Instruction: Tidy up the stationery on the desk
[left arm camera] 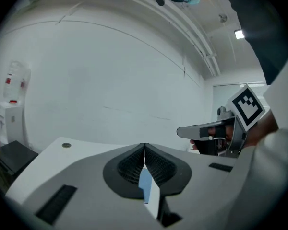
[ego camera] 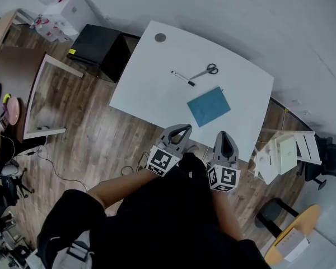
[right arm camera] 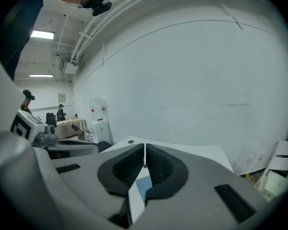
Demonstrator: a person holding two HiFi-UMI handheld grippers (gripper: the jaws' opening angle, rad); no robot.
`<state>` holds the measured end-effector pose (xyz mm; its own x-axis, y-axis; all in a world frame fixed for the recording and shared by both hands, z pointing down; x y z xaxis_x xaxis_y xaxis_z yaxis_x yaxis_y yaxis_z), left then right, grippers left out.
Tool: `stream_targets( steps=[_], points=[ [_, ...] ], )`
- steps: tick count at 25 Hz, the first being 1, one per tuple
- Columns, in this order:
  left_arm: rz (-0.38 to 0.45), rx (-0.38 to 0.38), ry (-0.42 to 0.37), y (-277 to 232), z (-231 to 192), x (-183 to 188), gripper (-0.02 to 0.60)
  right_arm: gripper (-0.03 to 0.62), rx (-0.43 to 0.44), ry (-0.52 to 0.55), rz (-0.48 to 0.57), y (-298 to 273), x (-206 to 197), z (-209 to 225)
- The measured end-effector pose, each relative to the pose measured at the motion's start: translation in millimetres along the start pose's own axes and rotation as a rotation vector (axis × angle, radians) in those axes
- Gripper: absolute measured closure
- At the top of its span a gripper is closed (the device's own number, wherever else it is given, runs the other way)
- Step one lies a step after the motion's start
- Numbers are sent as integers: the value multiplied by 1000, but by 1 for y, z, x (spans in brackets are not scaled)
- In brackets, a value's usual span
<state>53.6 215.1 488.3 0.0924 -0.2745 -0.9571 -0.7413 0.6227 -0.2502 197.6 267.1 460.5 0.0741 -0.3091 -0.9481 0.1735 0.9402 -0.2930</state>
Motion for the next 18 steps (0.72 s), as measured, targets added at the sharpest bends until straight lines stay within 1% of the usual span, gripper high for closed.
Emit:
stream_targets(
  steps=[3,7,11,14,18],
  points=[
    [-29,17,12,-12,-6,-10,568,560,-14,-6,-17,-15,-6,23],
    [-64,40,16,-31,-6,-22,568,560,7,-1,-45,-36,-13,50],
    [-118,89,11,-47,-12,-36,568,560,76,23,-96,-62,-25,64],
    [-156,132,23,-60,-15,-47,568,559,132,43,-127,-79,-33,76],
    [-192,169,19,-79,-20,-60,568,559,168,60,-154,-99,-44,96]
  ],
)
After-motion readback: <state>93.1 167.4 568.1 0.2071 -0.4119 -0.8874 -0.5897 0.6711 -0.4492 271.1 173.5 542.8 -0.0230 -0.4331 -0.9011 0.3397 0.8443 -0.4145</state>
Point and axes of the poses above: the fingertips, and each gripper's own axes: y backward along the fingers, z to its right, x out of its top, the point moved 4 cm from there along y, backward along the fingers, and after that the axes turned 10 degrees about x, right-handed, at the moved point
